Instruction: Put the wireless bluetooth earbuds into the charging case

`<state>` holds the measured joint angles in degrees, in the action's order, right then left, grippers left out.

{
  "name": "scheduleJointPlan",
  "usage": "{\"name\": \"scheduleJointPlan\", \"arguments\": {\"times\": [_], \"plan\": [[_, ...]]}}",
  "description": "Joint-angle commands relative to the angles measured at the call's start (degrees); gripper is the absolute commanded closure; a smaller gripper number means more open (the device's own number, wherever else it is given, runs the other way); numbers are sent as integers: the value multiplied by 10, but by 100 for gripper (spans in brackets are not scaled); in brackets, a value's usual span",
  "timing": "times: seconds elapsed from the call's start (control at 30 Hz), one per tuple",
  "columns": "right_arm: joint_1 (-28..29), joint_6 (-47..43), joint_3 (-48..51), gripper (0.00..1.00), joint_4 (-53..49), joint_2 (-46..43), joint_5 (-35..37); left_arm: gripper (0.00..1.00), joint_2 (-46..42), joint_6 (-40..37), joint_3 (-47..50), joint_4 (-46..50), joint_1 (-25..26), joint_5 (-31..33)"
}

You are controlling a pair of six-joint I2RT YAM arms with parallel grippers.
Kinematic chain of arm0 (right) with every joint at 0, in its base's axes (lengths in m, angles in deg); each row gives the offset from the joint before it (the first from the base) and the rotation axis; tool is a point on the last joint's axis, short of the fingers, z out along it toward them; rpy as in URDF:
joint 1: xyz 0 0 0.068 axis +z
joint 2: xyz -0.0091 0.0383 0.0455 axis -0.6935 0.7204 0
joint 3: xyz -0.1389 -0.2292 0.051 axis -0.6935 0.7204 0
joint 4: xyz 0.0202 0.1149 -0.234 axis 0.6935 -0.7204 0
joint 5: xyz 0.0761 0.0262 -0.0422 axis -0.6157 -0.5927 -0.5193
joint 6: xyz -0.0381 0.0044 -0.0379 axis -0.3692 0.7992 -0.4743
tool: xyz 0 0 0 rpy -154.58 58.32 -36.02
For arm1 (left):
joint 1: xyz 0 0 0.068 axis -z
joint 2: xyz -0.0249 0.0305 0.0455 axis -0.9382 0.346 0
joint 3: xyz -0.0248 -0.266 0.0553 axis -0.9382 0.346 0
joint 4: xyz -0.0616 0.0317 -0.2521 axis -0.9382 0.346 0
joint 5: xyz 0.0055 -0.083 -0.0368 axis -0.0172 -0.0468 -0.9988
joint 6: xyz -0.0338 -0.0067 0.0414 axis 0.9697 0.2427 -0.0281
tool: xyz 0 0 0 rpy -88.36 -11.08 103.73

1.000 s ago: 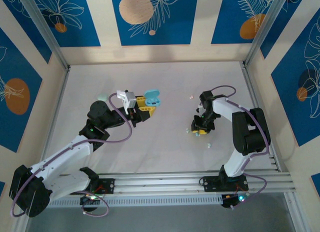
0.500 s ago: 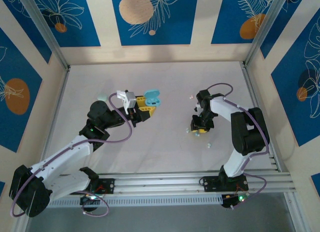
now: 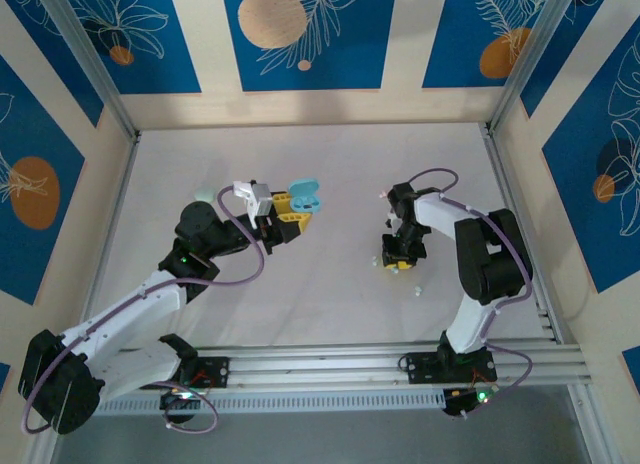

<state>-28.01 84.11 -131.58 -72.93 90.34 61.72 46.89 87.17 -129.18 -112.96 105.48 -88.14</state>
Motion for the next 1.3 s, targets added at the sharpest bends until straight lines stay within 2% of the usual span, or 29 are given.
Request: {"name": "scheduleJointPlan", "arguments": {"times": [0.0, 0.3, 0.63, 1.27], "plan": [[6, -10, -15, 72, -16, 12, 15, 65, 1, 1, 3, -7, 6, 0], [7, -6, -30, 69, -19, 22, 7, 65, 2, 2, 2, -7, 5, 2], [5, 16, -30, 75, -9, 24, 4, 65, 3, 5, 1, -7, 6, 0], [13, 9, -30, 74, -37, 36, 28, 65, 6, 11, 1, -11, 6, 0]]}}
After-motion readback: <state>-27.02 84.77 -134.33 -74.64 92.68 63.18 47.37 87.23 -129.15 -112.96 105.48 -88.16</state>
